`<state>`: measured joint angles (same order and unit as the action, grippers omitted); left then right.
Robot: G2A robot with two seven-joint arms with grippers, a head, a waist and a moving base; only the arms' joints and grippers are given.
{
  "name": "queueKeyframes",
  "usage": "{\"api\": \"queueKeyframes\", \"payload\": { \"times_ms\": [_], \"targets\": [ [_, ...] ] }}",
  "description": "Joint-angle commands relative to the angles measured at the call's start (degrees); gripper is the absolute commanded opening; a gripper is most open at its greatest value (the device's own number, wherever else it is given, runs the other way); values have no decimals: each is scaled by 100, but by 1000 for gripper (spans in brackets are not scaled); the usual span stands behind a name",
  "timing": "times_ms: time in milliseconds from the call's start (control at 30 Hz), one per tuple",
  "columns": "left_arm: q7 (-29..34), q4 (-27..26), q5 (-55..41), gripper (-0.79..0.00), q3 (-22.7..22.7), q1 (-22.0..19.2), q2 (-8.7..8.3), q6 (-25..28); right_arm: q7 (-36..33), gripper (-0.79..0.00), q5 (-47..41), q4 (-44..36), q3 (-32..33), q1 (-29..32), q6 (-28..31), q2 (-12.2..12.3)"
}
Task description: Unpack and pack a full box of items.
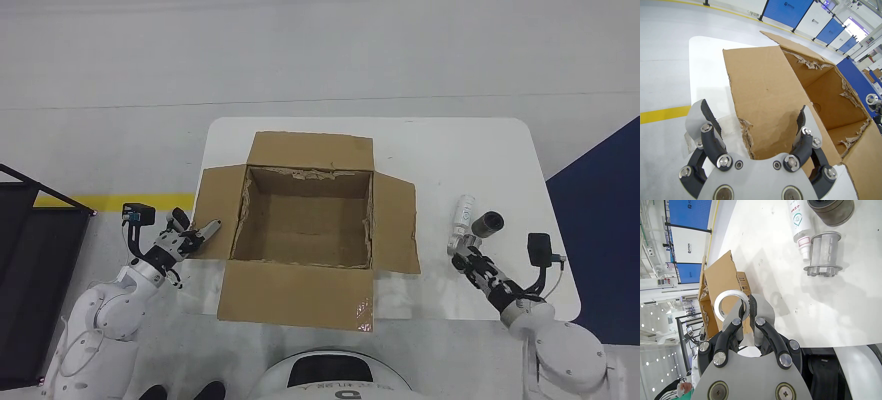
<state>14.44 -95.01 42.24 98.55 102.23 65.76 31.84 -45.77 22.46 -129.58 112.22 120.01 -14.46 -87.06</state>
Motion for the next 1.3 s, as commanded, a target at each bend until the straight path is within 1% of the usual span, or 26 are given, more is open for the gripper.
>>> {"api": "queueKeyframes", "payload": {
  "times_ms": [0,33,67,167,233,333,400,467,567,633,700,767,867,900,967,1033,1067,1100,1200,1267],
  "targets": [
    [0,0,0,0,0,0,0,0,31,-785,-45,45,-8,-8,43,1],
    [0,0,0,0,0,0,0,0,94,-785,-61,87,-12,-5,88,5],
    [0,0,0,0,0,0,0,0,138,-785,4,-33,-78,1,147,11],
    [0,0,0,0,0,0,0,0,-45,-785,456,-506,-543,-70,410,54],
    [0,0,0,0,0,0,0,0,-244,-785,799,-506,-1027,-473,777,100],
    [0,0,0,0,0,0,0,0,-599,-785,1515,-506,-1898,-1196,748,148],
    [0,0,0,0,0,0,0,0,-854,-785,2139,-506,-2588,-1660,476,163],
    [0,0,0,0,0,0,0,0,-1067,-785,2962,-479,-3257,-2049,-17,164],
    [0,0,0,0,0,0,0,0,-1362,-785,4060,221,-4249,-2744,-752,125],
    [0,0,0,0,0,0,0,0,-1647,-785,4376,759,-4766,-3215,-1099,75],
    [0,0,0,0,0,0,0,0,-1810,-785,4706,1283,-5152,-3617,-1433,23],
    [0,0,0,0,0,0,0,0,-1733,-785,5239,1811,-5537,-3946,-1867,-38],
    [0,0,0,0,0,0,0,0,-1640,-785,5758,2509,-6020,-4371,-2541,-158],
    [0,0,0,0,0,0,0,0,-1647,-785,5856,2684,-6177,-4473,-2696,-201],
    [0,0,0,0,0,0,0,0,-1579,-785,5870,2972,-6334,-4592,-2826,-274],
    [0,0,0,0,0,0,0,0,-1482,-653,5985,3210,-6396,-4639,-2923,-331],
    [0,0,0,0,0,0,0,0,-1461,-557,6044,3303,-6416,-4642,-2944,-357],
    [0,0,0,0,0,0,0,0,-1445,-483,6108,3386,-6429,-4645,-2960,-383],
    [0,0,0,0,0,0,0,0,-1422,-440,6311,3532,-6455,-4647,-2983,-466],
    [0,0,0,0,0,0,0,0,-1420,-437,6420,3480,-6448,-4606,-2985,-518]
  ]
}}
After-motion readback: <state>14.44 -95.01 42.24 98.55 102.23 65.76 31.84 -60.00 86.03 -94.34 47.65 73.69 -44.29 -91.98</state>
